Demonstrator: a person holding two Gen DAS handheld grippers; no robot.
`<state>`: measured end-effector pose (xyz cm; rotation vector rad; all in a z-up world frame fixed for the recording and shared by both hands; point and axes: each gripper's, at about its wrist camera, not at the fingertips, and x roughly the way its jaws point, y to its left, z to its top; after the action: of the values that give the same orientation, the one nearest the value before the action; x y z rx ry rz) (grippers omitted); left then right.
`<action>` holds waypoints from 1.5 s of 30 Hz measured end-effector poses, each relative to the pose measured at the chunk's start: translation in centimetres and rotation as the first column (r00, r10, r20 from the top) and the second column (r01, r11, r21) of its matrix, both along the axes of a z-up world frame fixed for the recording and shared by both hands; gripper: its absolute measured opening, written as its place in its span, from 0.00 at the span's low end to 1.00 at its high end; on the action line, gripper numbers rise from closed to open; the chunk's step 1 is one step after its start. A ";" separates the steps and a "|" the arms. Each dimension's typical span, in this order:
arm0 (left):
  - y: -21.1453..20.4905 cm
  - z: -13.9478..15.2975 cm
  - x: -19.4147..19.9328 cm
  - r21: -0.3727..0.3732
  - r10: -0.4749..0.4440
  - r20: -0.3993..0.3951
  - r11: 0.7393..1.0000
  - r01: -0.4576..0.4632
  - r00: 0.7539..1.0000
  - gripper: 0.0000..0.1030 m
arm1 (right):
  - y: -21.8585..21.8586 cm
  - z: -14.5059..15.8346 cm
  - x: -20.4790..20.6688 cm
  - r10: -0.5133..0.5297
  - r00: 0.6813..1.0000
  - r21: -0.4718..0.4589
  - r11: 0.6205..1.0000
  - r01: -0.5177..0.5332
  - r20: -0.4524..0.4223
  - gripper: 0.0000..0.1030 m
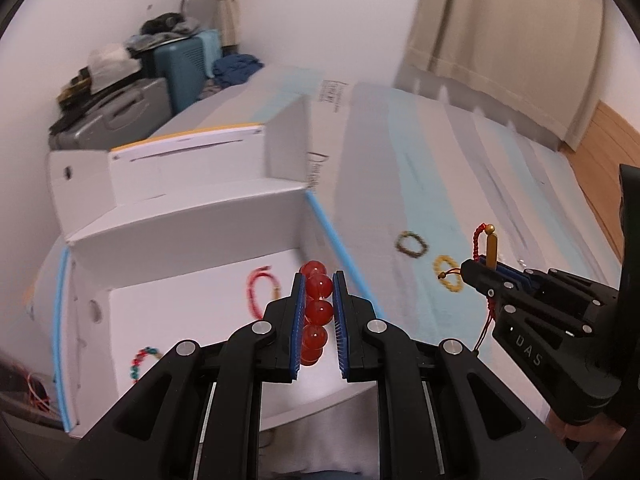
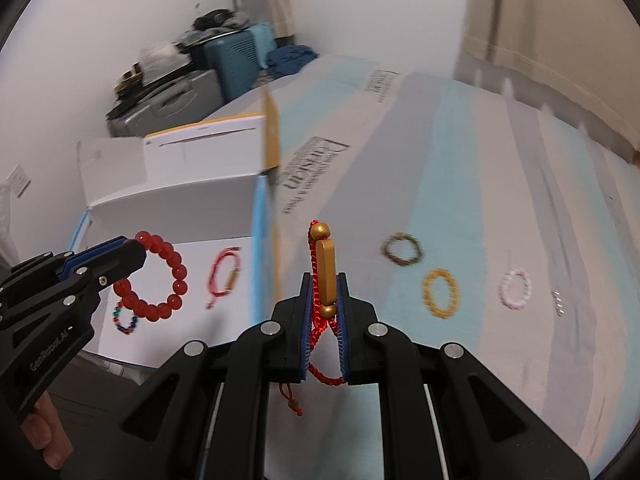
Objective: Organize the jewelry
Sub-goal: 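Carry both held bracelets over the open white box, then open both tools to release the bracelets into the box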
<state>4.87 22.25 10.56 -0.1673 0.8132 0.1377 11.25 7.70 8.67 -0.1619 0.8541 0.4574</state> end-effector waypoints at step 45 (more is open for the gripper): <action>14.4 -11.0 -4.3 -0.002 0.229 -0.258 0.971 -0.238 0.939 0.13 | 15.1 -11.6 -0.1 0.140 0.946 -0.094 0.980 -0.174 -0.292 0.24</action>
<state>0.53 36.63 -0.41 -0.2822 1.0531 0.3766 11.18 22.80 -2.95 -0.2797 1.1576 0.5891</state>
